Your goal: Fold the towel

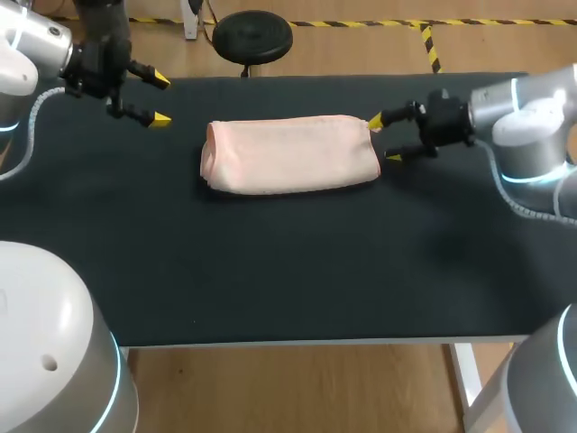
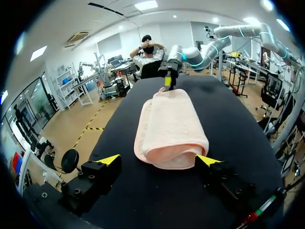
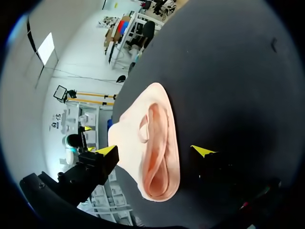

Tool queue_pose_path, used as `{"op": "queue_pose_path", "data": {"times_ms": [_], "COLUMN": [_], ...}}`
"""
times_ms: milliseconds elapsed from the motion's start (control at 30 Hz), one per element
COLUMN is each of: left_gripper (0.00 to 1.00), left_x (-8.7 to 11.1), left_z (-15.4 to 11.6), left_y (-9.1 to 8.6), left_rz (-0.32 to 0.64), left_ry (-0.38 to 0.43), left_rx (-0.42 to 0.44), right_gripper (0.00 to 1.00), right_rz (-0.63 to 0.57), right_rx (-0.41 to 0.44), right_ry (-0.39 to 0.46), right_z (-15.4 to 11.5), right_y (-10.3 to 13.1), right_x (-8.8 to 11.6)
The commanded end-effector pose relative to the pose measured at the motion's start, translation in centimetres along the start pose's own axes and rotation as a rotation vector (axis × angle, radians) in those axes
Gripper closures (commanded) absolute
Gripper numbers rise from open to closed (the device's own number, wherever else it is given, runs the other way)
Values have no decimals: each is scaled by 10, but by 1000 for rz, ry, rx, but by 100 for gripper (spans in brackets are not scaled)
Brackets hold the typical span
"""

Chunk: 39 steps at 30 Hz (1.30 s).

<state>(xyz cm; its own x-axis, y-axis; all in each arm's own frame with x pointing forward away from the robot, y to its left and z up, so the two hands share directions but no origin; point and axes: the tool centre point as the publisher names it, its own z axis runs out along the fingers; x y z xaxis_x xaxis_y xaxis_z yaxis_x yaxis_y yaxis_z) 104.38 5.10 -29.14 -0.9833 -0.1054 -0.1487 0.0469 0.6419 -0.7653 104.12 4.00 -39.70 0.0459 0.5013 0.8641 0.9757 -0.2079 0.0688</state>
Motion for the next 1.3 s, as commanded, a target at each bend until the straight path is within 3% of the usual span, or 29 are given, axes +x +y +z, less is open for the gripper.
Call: {"op": "queue_pose_path", "data": {"times_ms": [33, 200, 467, 1300], "left_gripper": [0, 0, 0, 0], "left_x": [1, 1, 1, 1], "left_z": [0, 0, 0, 0], "left_y": [1, 1, 1, 1], "left_rz": [3, 3, 3, 3], "left_ry": [-2, -2, -2, -2], "left_rx": [3, 3, 3, 3], "right_gripper": [0, 0, 0, 0], "right_rz": [-13, -42, -57, -67], "right_rx": [55, 127, 176, 232], "right_ry": [-26, -44, -46, -23], "right_z": [5, 9, 14, 33], "right_y": [11, 17, 20, 8], "right_x": [0, 0, -1, 7]}}
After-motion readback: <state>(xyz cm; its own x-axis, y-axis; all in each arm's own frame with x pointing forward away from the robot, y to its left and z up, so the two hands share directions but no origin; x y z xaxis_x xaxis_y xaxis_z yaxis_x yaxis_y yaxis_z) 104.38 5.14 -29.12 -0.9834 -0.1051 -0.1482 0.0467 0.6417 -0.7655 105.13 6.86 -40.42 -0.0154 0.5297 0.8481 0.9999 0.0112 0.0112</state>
